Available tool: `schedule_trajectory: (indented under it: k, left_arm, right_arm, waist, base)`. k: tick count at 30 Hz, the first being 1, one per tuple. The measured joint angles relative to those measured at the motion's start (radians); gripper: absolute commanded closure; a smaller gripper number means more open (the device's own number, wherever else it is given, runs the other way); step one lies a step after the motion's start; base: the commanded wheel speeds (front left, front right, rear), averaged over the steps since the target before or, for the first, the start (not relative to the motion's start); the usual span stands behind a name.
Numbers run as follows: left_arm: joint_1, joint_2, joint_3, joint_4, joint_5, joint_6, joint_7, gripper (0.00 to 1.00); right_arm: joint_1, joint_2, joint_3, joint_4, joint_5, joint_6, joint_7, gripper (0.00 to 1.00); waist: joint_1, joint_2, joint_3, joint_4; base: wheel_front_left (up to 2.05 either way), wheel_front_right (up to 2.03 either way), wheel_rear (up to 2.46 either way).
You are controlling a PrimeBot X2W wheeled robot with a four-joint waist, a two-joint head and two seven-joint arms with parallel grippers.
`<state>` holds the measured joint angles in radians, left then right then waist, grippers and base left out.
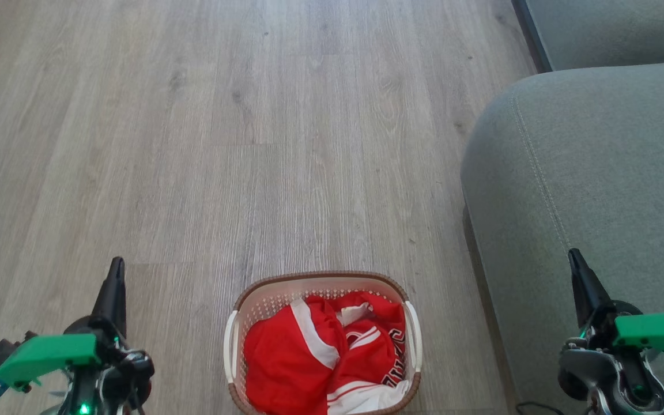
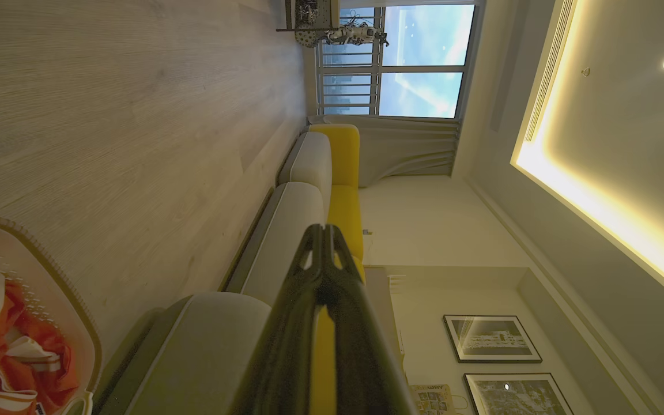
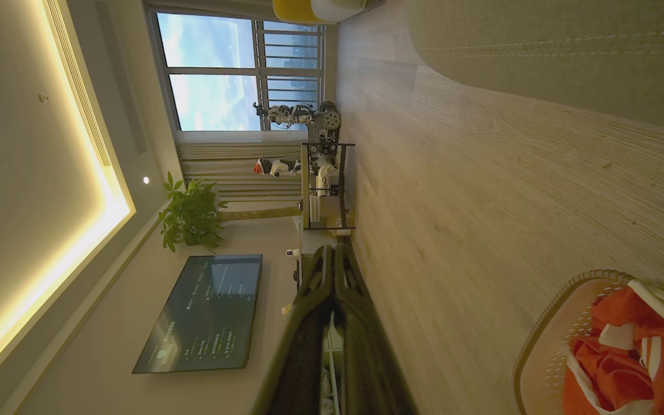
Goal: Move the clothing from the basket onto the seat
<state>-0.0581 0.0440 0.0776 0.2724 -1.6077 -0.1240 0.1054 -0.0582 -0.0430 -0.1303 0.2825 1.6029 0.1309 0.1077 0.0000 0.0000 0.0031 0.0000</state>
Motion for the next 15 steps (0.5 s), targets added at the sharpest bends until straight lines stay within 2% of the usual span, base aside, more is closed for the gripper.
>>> schedule_trajectory:
  k: [13, 14, 15]
  left_arm:
    - [0.000, 0.000, 0.000, 0.000, 0.000, 0.000, 0.000, 1.00]
    - [0.001, 0.000, -0.001, 0.004, 0.000, 0.001, -0.001, 0.00]
    - [0.005, -0.001, -0.002, 0.017, 0.000, 0.001, -0.001, 0.00]
  right_arm:
    - [0.000, 0.000, 0.000, 0.000, 0.000, 0.000, 0.000, 1.00]
    - [0.001, 0.000, 0.001, 0.005, 0.000, 0.000, 0.000, 0.00]
    - [0.005, 0.002, 0.002, 0.018, 0.000, 0.000, 0.000, 0.00]
  waist:
    - [0.0000, 0.0000, 0.000, 0.000]
    - [0.0000, 0.0000, 0.000, 0.000]
    - [0.0000, 0.0000, 0.000, 0.000]
  base:
    - [0.00, 0.00, 0.00]
    - [0.00, 0.00, 0.00]
    - [0.00, 0.00, 0.00]
